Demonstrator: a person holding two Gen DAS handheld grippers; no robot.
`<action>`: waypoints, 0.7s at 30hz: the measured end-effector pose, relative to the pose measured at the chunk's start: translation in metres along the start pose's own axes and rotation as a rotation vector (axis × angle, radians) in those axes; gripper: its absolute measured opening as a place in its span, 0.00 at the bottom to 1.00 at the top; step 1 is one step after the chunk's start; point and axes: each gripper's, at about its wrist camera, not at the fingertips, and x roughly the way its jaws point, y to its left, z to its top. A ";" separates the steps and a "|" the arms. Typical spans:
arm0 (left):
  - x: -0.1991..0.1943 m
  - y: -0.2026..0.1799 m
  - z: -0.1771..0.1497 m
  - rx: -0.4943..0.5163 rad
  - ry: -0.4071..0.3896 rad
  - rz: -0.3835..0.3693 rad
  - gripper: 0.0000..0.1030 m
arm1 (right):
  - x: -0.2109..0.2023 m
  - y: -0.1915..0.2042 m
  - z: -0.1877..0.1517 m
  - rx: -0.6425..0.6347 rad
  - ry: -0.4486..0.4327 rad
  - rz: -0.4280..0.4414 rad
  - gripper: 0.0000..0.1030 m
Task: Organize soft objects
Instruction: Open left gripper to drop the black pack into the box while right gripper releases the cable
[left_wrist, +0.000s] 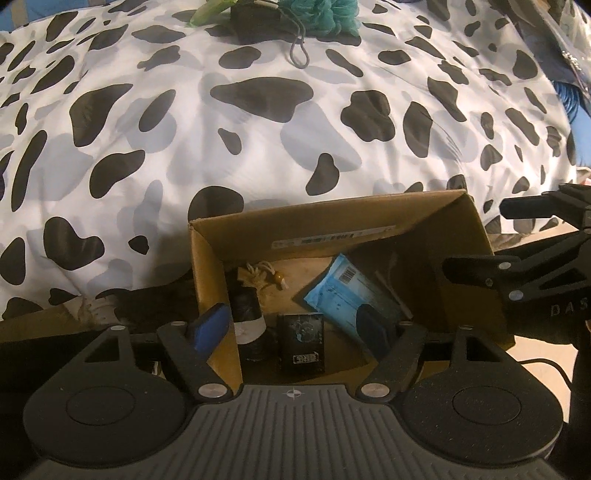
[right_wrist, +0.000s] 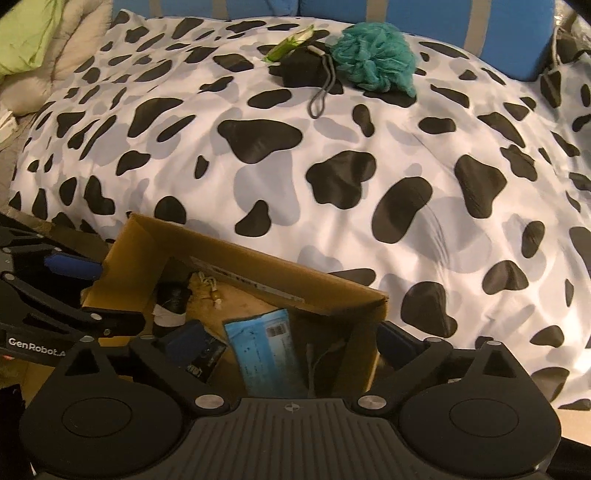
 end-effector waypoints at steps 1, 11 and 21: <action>0.000 0.000 0.000 -0.002 -0.001 0.002 0.73 | 0.001 -0.001 0.000 0.005 0.003 -0.011 0.99; 0.000 0.001 0.002 -0.012 -0.011 0.019 0.73 | 0.002 -0.005 0.000 0.020 0.013 -0.035 1.00; -0.003 0.001 0.005 -0.014 -0.034 0.028 0.73 | -0.002 -0.008 0.003 0.041 -0.011 -0.028 1.00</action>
